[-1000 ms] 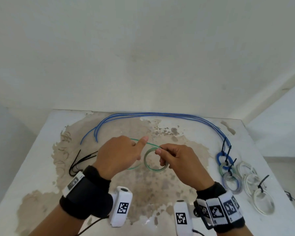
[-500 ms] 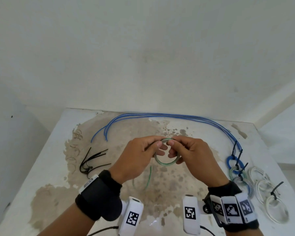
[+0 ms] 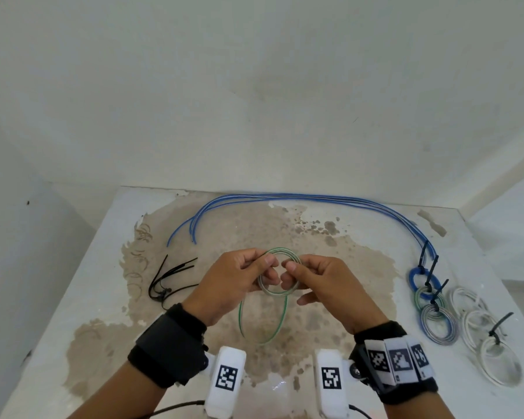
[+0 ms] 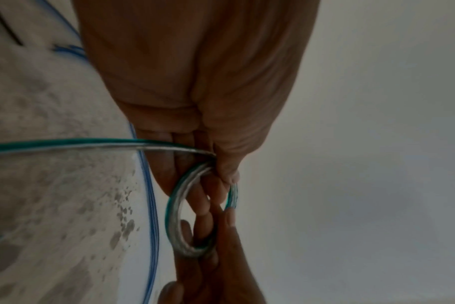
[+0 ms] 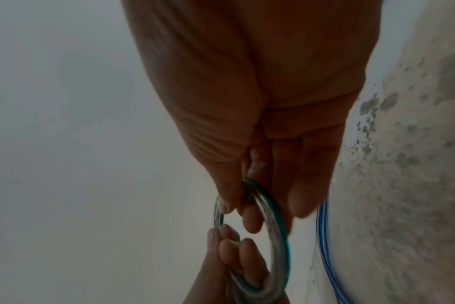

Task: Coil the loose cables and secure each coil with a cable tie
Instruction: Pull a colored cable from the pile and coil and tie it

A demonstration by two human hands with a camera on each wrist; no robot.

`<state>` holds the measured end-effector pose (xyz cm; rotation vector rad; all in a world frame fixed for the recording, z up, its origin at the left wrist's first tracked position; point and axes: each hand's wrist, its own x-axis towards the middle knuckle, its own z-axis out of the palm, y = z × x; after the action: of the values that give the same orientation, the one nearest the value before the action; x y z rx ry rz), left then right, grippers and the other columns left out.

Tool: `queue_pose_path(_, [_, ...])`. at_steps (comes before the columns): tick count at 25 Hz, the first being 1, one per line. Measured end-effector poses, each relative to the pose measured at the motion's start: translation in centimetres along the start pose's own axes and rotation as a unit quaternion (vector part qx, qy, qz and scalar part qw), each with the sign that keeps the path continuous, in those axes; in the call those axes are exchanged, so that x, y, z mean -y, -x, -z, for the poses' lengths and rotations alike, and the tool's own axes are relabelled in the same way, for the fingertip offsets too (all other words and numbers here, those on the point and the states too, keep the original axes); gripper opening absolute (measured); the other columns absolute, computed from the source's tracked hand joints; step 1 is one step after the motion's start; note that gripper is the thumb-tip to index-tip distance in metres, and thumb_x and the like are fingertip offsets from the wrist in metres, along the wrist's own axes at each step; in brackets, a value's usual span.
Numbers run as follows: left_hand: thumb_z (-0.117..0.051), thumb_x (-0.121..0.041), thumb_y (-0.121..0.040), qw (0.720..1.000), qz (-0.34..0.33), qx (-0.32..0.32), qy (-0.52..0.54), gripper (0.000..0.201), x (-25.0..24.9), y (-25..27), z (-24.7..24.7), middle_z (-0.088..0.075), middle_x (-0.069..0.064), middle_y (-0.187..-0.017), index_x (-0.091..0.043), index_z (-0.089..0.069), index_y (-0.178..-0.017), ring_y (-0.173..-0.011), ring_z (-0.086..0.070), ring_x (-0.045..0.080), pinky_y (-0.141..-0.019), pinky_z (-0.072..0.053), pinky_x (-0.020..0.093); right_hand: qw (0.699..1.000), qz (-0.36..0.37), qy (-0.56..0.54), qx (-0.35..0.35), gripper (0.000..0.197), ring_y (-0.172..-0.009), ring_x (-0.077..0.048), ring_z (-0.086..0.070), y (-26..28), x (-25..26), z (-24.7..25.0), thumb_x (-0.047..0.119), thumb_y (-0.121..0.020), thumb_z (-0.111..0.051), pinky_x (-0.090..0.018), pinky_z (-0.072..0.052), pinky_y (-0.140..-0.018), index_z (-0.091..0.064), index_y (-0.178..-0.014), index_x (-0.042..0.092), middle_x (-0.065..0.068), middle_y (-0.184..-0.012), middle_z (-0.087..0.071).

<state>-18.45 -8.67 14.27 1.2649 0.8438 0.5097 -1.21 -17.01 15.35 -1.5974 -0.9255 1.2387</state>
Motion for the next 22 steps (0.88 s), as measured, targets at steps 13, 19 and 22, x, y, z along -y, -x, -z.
queue_pose_path(13, [-0.045,-0.023,-0.106,0.983,0.077,0.006,0.164,0.023,0.0,-1.8,-0.3,-0.059,-0.002,-0.073,-0.012,-0.06,-0.093,-0.055,-0.045,0.006,-0.06,-0.044,0.022,0.994,-0.059,-0.095,0.009,0.032,-0.079,-0.009,-0.067,-1.1,-0.9,-0.9,0.043,-0.096,-0.062,-0.024,-0.048,-0.067,-0.078,-0.106,0.018,0.001,-0.089,-0.075])
queue_pose_path(19, [-0.04,-0.023,-0.107,0.931,0.007,-0.139,0.337,0.025,-1.0,-3.8,-0.8,-0.037,-0.008,-0.059,-0.017,-0.051,-0.086,-0.049,-0.031,0.004,-0.061,-0.035,0.021,0.991,-0.078,0.103,0.029,0.064,-0.07,-0.011,-0.067,0.2,-1.4,-1.0,0.068,-0.096,-0.041,-0.027,-0.047,-0.066,-0.077,-0.086,0.017,0.004,-0.078,-0.074])
queue_pose_path(22, [-0.04,-0.023,-0.107,0.917,-0.015,-0.14,0.374,0.025,-1.7,-4.3,-1.0,-0.036,-0.007,-0.061,-0.018,-0.052,-0.086,-0.05,-0.032,0.005,-0.062,-0.039,0.019,0.985,-0.147,-0.031,0.086,0.054,-0.083,-0.016,-0.073,0.1,-1.9,-2.1,0.062,-0.101,-0.039,-0.027,-0.052,-0.068,-0.07,-0.114,0.02,0.002,-0.102,-0.078])
